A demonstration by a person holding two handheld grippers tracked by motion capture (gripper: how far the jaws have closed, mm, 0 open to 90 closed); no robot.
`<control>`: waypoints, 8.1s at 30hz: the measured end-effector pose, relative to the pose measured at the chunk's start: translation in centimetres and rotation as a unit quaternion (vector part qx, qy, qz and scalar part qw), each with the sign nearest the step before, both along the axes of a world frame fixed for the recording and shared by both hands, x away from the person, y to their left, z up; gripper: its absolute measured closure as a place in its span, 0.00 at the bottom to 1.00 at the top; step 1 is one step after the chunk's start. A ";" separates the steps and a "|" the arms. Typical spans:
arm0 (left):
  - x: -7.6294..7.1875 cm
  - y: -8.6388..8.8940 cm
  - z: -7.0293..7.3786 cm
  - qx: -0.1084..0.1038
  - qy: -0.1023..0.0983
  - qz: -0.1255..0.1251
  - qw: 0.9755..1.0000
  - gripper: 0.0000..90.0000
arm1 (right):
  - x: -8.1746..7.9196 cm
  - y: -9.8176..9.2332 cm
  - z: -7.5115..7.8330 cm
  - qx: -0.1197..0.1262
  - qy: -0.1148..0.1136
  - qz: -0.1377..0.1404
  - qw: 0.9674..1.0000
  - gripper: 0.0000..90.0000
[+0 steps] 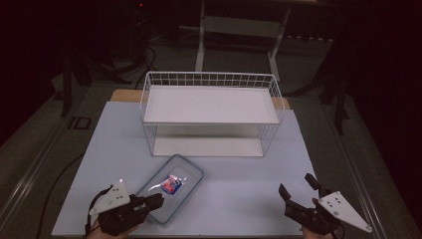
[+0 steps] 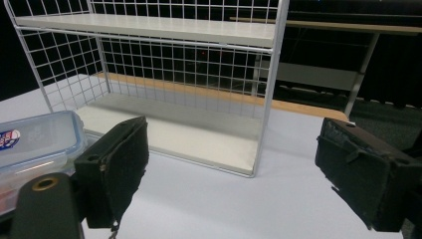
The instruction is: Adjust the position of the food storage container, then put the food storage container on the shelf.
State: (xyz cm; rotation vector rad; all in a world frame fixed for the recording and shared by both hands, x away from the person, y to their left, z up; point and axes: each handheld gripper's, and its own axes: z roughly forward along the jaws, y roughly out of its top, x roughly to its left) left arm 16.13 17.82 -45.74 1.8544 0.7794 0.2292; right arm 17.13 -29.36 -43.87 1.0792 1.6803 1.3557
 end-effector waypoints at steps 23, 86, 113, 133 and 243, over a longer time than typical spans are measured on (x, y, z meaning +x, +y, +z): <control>-0.6 -3.6 -3.6 0.083 0.071 -0.039 0.993 0.99 | 0.0 -0.1 -0.2 -0.001 0.005 0.002 1.000 0.15; 0.5 2.7 -3.3 0.088 0.109 0.080 0.987 0.99 | 0.1 -0.2 -0.2 0.011 0.011 0.011 1.000 0.15; 7.1 6.1 -5.5 0.124 0.132 0.173 0.968 0.99 | 0.2 -0.1 -0.3 0.010 0.014 0.013 1.000 0.15; 8.3 4.0 -4.8 0.112 0.121 0.155 0.974 0.99 | 0.1 0.0 -0.4 0.009 0.015 0.016 1.000 0.15; 18.3 -0.8 -6.9 -0.118 0.384 0.043 0.915 0.43 | 6.8 5.4 -0.9 0.026 0.194 0.181 0.964 0.20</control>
